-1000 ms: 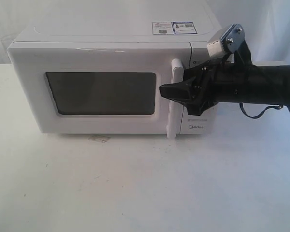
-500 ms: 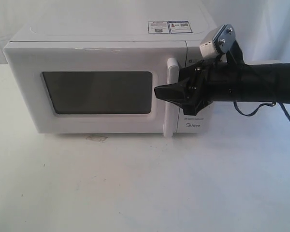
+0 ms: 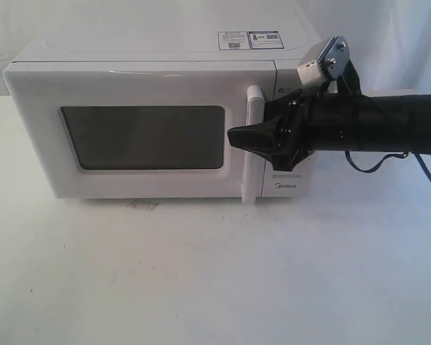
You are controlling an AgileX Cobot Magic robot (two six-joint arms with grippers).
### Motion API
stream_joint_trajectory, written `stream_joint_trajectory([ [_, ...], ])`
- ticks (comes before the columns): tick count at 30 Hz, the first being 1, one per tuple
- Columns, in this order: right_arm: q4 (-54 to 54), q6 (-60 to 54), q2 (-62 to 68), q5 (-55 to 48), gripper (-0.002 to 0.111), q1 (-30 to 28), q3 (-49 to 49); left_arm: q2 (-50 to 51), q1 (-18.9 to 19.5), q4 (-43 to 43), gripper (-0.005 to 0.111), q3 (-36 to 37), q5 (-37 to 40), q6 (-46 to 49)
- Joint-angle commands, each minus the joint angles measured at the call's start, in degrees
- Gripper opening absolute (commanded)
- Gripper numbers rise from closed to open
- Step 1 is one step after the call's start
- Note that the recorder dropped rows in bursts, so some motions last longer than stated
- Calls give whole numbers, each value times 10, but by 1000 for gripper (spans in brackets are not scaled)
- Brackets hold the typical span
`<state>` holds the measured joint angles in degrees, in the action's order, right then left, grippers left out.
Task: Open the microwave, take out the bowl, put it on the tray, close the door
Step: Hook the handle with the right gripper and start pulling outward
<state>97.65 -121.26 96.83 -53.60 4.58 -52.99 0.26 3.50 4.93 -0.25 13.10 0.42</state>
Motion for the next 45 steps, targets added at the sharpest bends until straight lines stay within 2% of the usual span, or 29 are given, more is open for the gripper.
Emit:
stream_joint_trajectory([
  [1, 23, -16, 23, -71, 0, 11, -14, -3, -2, 1, 0, 2, 2, 1],
  [18, 23, -16, 23, -116, 0, 12, 5, -3, -2, 1, 0, 2, 2, 1],
  [25, 23, -16, 23, -48, 0, 12, 5, -3, -2, 1, 0, 2, 2, 1],
  [29, 23, -16, 23, -33, 13, 12, 4, -3, -2, 1, 0, 2, 2, 1],
  [33, 23, 1, 23, 22, 40, 22, 0, -3, -2, 1, 0, 2, 2, 1],
  [35, 23, 27, 23, 65, 46, 31, -5, -3, -2, 1, 0, 2, 2, 1],
  [38, 23, 45, 22, 110, 47, 43, -11, -3, -2, 1, 0, 2, 2, 1],
  [45, 23, 77, 22, 138, 43, 46, -24, -3, -2, 1, 0, 2, 2, 1],
])
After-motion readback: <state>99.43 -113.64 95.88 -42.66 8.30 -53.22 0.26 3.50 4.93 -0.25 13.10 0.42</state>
